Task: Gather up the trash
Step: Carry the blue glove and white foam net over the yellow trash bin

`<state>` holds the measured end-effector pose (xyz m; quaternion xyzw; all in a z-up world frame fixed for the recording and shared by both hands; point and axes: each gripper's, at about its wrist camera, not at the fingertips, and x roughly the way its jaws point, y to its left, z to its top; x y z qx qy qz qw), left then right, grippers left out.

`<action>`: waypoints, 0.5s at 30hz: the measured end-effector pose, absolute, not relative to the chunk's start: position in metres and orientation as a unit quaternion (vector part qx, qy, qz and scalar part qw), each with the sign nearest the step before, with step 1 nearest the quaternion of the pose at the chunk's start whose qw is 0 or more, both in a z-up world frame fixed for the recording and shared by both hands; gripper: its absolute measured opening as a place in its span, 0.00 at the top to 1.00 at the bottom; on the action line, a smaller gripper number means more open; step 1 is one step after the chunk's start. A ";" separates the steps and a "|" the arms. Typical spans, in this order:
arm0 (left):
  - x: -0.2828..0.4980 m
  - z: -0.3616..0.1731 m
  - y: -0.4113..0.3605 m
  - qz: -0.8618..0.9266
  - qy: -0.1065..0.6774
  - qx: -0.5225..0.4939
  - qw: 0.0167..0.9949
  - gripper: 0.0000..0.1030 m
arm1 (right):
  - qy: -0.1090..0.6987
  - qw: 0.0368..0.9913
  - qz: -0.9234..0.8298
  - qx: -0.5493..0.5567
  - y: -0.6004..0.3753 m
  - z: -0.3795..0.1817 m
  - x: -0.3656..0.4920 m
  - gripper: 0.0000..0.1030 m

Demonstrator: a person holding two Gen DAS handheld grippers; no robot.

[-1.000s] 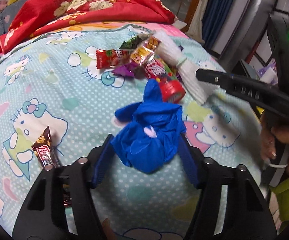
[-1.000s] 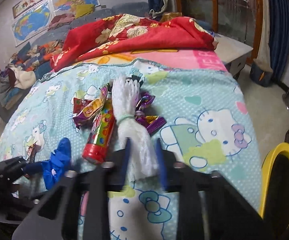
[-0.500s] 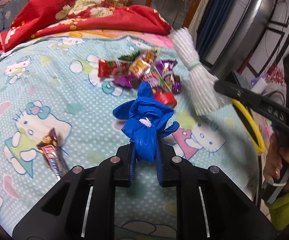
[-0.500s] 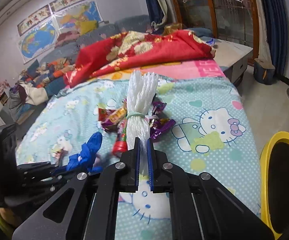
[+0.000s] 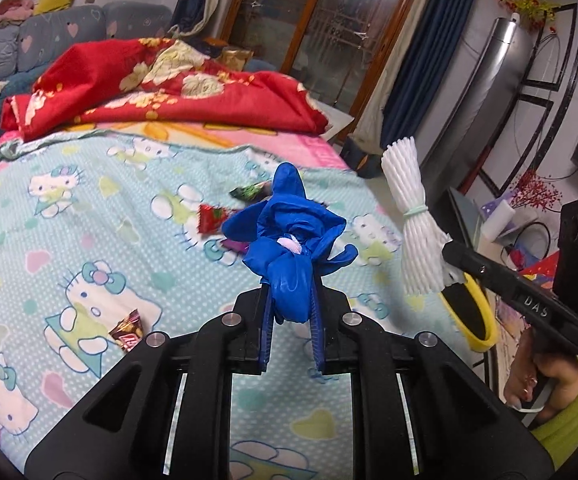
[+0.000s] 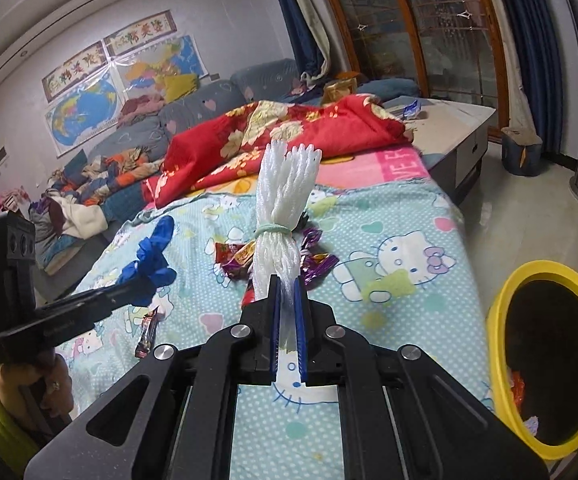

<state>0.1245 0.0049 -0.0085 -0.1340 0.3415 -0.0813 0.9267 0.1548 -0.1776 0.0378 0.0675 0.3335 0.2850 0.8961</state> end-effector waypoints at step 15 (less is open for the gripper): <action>0.130 0.008 -0.045 -0.124 0.329 -0.110 0.930 0.90 | 0.320 0.913 0.238 0.090 -0.233 0.037 0.144 0.93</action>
